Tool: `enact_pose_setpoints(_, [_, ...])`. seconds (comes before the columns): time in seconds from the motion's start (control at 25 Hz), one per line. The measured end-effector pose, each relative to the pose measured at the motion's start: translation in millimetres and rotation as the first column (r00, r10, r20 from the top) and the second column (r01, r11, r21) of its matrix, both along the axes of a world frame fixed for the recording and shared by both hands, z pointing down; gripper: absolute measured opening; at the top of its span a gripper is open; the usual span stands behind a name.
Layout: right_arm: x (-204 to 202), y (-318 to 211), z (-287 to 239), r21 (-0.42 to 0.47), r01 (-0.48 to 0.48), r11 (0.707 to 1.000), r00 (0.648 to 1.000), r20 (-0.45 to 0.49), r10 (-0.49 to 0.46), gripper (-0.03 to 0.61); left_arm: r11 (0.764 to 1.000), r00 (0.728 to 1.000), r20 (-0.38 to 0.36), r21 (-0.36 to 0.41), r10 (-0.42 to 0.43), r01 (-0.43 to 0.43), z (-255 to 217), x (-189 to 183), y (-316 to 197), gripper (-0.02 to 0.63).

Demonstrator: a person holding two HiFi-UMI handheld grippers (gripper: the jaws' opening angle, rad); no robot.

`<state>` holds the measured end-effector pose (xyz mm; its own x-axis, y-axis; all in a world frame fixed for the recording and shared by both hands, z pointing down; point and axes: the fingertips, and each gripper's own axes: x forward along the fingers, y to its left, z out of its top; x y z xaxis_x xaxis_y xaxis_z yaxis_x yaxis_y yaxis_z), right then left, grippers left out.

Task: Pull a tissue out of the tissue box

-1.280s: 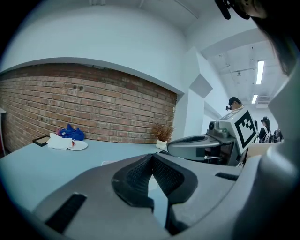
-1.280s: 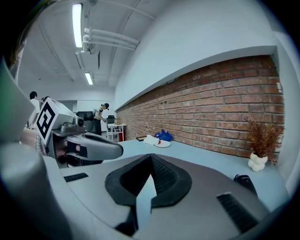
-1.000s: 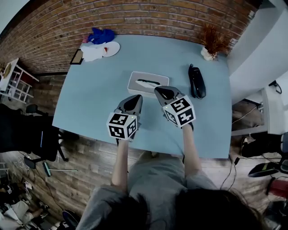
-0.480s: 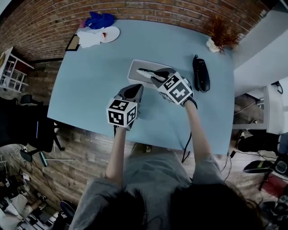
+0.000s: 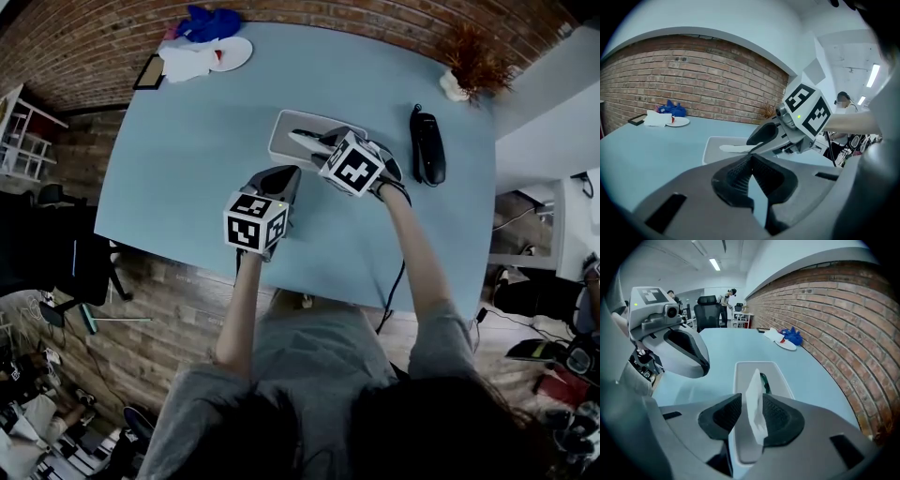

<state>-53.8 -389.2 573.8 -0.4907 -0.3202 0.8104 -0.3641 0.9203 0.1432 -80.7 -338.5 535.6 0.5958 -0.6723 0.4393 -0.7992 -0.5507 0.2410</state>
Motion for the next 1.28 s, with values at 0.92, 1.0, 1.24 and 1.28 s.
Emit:
enact_pose_setpoints(0.92, [0,-18,-5,0.031,-0.003,1.000,0.999,-0.046,0.004,0.003,1.000,1.000,-0.010,-0.011,-0.019,0.019,3,-7,-3,0.003])
enact_pose_setpoints(1.0, [1,-18,-8,0.033,-0.008,0.999,0.999,-0.047,0.010,0.003,1.000,1.000,-0.011,-0.007,-0.019,0.019,0,-7,-4,0.003])
enact_pose_setpoints(1.24, [4,-18,-18,0.047,-0.014,0.999,0.999,-0.039,0.016,0.003,1.000,1.000,-0.017,0.010,-0.020,0.020,-7,-6,-4,0.003])
enact_pose_setpoints(1.28, [6,-18,-19,0.048,-0.020,0.999,0.999,-0.036,0.022,0.003,1.000,1.000,-0.018,0.014,-0.021,0.021,-8,-6,-4,0.003])
